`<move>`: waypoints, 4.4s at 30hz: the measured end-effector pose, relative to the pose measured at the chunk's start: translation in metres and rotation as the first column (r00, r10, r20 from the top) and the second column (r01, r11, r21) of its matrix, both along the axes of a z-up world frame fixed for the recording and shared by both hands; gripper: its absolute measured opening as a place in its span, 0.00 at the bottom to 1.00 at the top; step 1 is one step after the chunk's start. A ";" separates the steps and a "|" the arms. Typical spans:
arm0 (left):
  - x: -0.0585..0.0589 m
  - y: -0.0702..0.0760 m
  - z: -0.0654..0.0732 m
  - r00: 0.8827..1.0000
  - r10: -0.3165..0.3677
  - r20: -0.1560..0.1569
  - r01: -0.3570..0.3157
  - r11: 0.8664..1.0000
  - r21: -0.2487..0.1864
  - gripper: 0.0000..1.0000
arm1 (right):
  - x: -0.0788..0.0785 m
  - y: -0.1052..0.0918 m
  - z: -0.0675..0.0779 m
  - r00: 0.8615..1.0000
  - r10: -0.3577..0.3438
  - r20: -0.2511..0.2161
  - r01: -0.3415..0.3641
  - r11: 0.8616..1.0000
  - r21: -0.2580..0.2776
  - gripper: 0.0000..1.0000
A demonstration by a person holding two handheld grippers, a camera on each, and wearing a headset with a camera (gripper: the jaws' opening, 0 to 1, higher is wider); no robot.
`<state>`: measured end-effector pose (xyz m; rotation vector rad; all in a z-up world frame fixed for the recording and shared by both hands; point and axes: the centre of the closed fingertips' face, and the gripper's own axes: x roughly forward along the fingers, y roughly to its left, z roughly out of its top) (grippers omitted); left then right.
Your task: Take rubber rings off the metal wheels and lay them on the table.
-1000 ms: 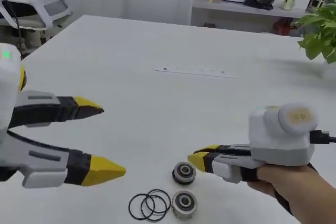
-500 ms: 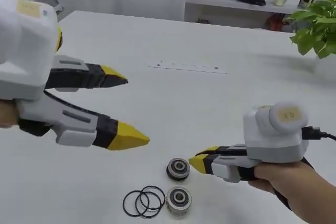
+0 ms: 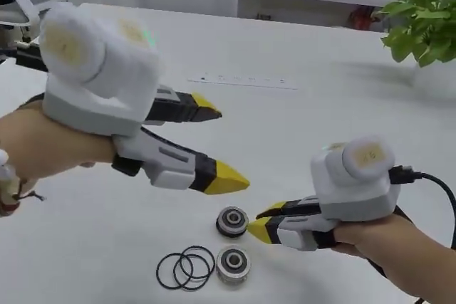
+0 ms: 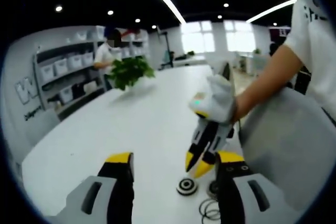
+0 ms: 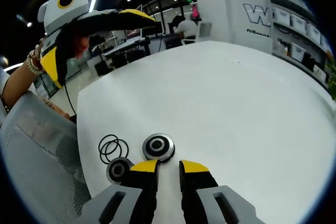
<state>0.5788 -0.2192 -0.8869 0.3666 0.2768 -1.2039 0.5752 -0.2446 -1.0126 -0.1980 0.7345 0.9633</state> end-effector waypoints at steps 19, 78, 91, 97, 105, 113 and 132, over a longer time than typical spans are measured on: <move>0.002 -0.014 -0.099 0.993 -0.029 -0.117 0.042 0.993 0.108 0.32 | -0.008 0.004 -0.010 0.999 0.046 -0.013 -0.047 0.998 -0.029 0.14; -0.001 -0.013 -0.113 0.980 0.059 -0.190 -0.047 0.997 0.068 0.14 | -0.002 0.004 -0.008 0.996 0.071 0.050 -0.069 0.996 -0.048 0.00; 0.000 -0.011 -0.113 0.982 0.057 -0.178 -0.043 0.996 0.078 0.14 | 0.006 0.002 0.002 0.999 -0.040 -0.004 0.040 0.998 0.048 0.00; -0.001 -0.011 -0.113 0.982 0.056 -0.181 -0.044 0.996 0.073 0.14 | 0.007 0.002 0.004 0.998 -0.057 -0.031 0.059 0.995 0.075 0.00; -0.001 -0.011 -0.113 0.981 0.057 -0.184 -0.046 0.997 0.065 0.14 | 0.006 0.003 0.006 0.990 -0.103 -0.099 0.115 0.985 0.129 0.00; -0.001 -0.011 -0.113 0.982 0.058 -0.180 -0.045 0.996 0.073 0.13 | 0.006 0.005 0.008 0.983 -0.126 -0.135 0.147 0.977 0.158 0.00; -0.002 -0.010 -0.114 0.985 0.053 -0.162 -0.039 0.995 0.086 0.13 | 0.002 0.010 0.013 0.981 -0.123 -0.148 0.148 0.975 0.168 0.00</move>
